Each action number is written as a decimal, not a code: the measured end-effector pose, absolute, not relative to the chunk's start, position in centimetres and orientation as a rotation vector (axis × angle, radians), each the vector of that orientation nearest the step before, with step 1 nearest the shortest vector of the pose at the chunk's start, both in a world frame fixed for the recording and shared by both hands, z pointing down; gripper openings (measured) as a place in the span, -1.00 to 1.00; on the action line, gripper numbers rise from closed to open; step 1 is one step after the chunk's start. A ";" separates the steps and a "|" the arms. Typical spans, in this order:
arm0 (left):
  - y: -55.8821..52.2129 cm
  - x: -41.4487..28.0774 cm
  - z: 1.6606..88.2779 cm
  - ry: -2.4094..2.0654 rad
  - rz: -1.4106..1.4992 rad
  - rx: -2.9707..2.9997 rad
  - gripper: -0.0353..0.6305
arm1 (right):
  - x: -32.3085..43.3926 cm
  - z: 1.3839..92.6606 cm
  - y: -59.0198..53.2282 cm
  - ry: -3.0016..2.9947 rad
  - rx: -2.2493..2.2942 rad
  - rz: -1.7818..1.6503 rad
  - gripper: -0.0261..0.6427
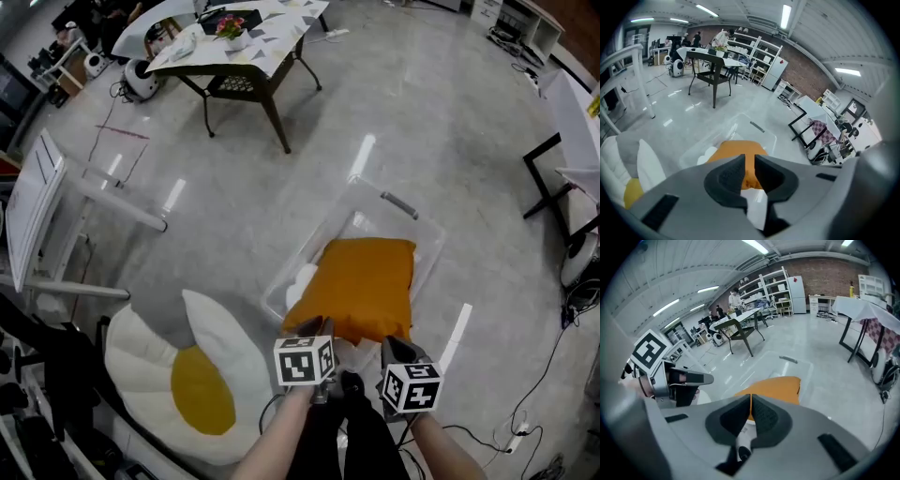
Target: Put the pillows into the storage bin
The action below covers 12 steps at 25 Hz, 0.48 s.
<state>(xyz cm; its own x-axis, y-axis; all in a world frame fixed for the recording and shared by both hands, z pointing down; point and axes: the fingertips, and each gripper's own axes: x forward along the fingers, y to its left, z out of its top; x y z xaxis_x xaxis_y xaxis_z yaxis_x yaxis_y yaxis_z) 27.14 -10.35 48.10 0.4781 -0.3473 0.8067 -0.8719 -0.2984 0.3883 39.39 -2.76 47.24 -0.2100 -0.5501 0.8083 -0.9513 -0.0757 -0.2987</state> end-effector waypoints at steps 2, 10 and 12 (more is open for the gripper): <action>-9.9 24.8 47.0 -1.063 0.732 1.862 -0.73 | 37.7 46.7 -2.8 -1.796 1.573 1.190 -0.89; -6.8 16.5 42.7 -1.223 0.626 1.851 -0.79 | 31.2 44.3 -2.4 -1.905 1.420 1.096 -0.91; -5.9 14.8 42.1 -1.255 0.616 1.842 -0.80 | 29.6 43.6 -2.4 -1.933 1.389 1.069 -0.92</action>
<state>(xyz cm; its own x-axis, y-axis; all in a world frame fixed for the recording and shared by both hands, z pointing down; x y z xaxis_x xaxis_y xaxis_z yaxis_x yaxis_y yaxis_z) 14.80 -5.90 42.08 0.3875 -0.5279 0.7558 -0.9208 -0.1817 0.3452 29.64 -2.38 43.58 -0.3342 -0.5261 0.7820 -0.9420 0.1601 -0.2949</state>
